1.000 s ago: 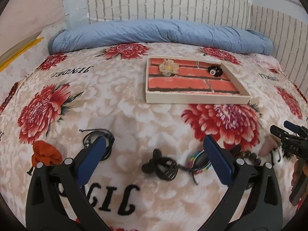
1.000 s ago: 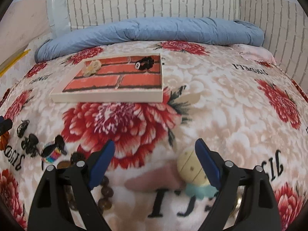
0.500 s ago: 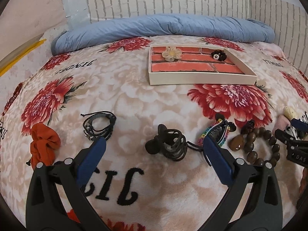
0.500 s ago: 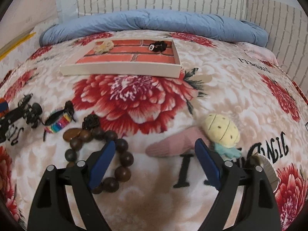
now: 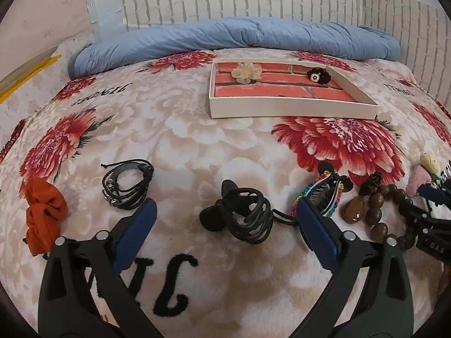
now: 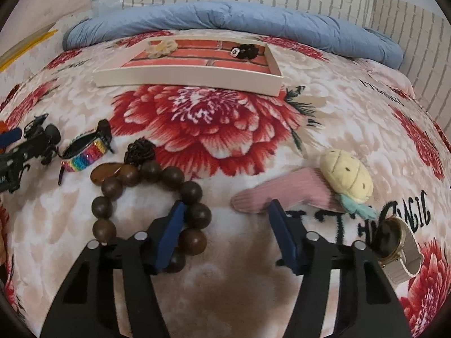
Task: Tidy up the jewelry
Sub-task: 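Grasp the black claw clip with the left tool while the right tool grasps the wooden bead bracelet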
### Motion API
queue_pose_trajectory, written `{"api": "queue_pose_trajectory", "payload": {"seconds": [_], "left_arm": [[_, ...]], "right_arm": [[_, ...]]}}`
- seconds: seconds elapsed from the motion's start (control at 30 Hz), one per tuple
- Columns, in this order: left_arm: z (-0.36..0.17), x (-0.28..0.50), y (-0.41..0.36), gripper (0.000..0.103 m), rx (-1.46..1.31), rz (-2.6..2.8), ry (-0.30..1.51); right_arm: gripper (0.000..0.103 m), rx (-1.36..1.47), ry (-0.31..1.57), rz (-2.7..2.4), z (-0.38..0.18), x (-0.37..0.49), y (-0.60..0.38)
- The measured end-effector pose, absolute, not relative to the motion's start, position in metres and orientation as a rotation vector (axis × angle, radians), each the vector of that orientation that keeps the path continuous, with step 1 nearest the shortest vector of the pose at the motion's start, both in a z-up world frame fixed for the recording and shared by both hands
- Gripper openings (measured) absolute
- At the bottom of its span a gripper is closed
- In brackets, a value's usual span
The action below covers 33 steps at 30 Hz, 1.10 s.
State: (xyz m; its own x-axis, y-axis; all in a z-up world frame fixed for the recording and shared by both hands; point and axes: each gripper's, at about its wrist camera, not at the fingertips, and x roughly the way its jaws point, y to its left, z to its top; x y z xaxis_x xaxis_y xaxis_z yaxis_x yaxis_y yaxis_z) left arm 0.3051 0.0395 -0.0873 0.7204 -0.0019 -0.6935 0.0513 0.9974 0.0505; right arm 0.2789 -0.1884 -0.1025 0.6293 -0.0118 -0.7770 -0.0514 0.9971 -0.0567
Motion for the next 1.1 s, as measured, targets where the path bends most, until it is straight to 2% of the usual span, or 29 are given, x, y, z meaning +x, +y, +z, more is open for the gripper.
{"api": "queue_pose_trajectory", "payload": {"seconds": [0.17, 0.33, 0.47, 0.5, 0.53, 0.57, 1.1], "left_arm": [[-0.092, 0.314, 0.039, 0.086, 0.061, -0.039, 0.788], [-0.1, 0.32, 0.042, 0.074, 0.041, -0.052, 0.82], [-0.102, 0.321, 0.047, 0.073, 0.009, -0.064, 0.831], [-0.103, 0.322, 0.048, 0.073, 0.0, -0.07, 0.833], [-0.103, 0.322, 0.048, 0.072, -0.004, -0.073, 0.834], [-0.104, 0.323, 0.049, 0.072, -0.009, -0.078, 0.837], [-0.106, 0.323, 0.041, 0.057, 0.01, -0.117, 0.844]], "right_arm": [[0.055, -0.057, 0.912, 0.03, -0.105, 0.284, -0.189], [0.047, -0.045, 0.922, 0.027, -0.105, 0.289, -0.186], [0.042, -0.048, 0.919, 0.025, -0.103, 0.29, -0.182], [0.037, -0.05, 0.917, 0.031, -0.103, 0.289, -0.181], [0.026, -0.048, 0.919, 0.05, -0.104, 0.289, -0.179], [0.022, -0.045, 0.925, 0.065, -0.104, 0.289, -0.177], [0.023, 0.002, 0.954, 0.075, -0.11, 0.295, -0.179]]}}
